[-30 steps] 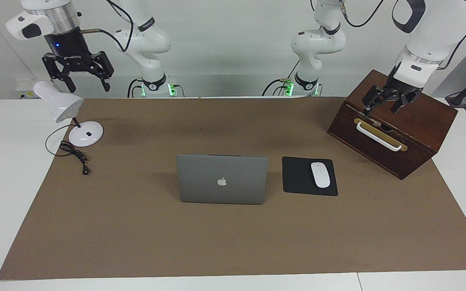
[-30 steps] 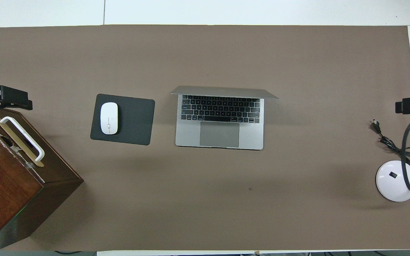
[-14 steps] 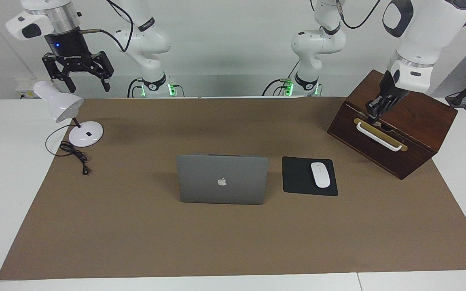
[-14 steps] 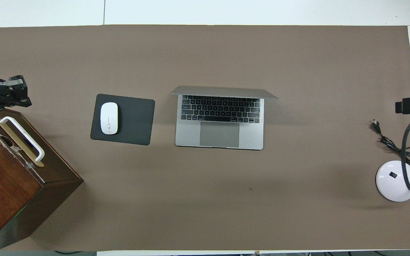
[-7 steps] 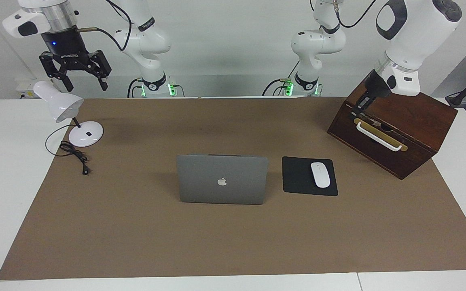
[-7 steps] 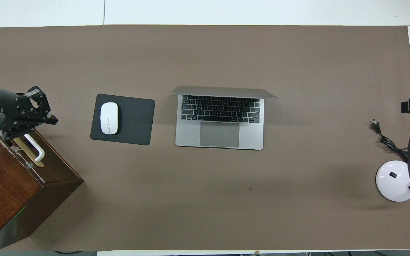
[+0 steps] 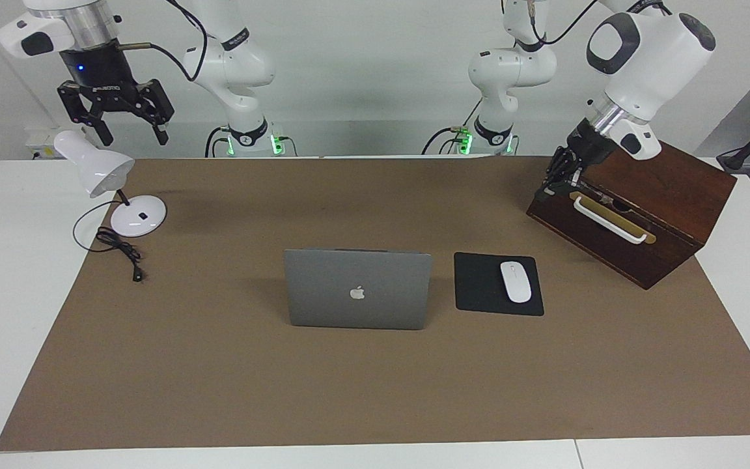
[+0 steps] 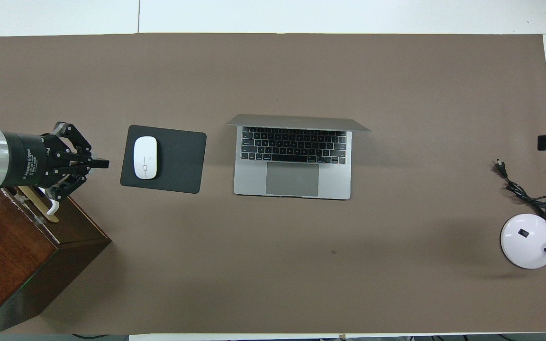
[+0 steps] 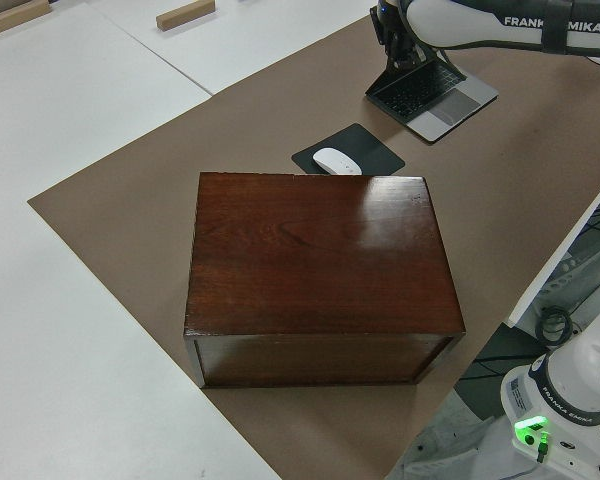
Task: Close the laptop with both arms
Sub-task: 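Move the left gripper past the mouse pad toward the laptop's near corner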
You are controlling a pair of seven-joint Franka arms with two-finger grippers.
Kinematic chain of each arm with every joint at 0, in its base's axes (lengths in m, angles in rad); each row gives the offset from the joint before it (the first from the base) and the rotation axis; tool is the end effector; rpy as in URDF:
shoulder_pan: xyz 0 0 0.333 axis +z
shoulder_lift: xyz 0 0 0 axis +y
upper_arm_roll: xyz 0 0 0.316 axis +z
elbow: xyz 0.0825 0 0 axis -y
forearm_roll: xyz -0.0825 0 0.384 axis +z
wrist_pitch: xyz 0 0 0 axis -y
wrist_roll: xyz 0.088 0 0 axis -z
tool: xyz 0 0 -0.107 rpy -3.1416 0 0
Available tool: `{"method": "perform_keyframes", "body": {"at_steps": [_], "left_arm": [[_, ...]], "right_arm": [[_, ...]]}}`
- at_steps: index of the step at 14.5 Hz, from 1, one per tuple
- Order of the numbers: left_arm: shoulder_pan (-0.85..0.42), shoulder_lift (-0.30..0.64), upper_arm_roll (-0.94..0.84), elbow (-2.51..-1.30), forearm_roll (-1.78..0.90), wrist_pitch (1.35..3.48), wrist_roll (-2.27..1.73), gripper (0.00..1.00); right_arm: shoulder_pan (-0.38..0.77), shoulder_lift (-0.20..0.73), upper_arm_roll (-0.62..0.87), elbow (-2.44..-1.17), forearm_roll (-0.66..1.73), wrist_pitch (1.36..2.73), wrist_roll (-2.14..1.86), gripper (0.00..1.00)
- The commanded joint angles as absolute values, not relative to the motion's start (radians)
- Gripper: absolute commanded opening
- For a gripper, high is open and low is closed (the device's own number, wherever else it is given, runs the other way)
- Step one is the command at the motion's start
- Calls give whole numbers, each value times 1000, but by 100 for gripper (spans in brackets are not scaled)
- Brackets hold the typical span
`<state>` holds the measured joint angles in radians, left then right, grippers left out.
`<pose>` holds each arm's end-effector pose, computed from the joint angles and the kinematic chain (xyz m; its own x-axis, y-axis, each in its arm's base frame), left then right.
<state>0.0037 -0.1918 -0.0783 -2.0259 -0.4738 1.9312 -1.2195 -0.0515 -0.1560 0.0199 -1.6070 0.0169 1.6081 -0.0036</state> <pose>0.5091 -0.0721 0.5472 0.2922 0.8776 -0.3800 0.9518 -0.2284 0.2045 0.5073 -0.0133 0.6939 0.9873 -0.0280 0.1565 -0.0263 -0.9996 -0.0131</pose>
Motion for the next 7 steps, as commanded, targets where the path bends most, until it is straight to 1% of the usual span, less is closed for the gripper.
{"method": "perform_keyframes", "body": {"at_steps": [1, 2, 3, 5, 7], "left_arm": [[-6, -307, -71, -2219, -616, 2121, -1447, 0], [-11, -314, -74, -2255, -627, 2188, -1580, 0], [-23, -314, -74, -2269, -644, 2210, -1641, 0], [-44, -313, -74, -2307, -743, 2223, -1649, 0], [-57, -313, -74, -2377, -846, 2273, -1649, 0]], "right_arm": [[-97, -149, 55, -1617, 25, 1608, -25, 100], [-107, -135, 70, -1612, 23, 1594, -25, 100], [-120, -121, 89, -1609, 21, 1576, -26, 100], [-133, -97, 124, -1603, 17, 1530, -25, 100], [-132, -98, 132, -1605, 18, 1526, -25, 100]]}}
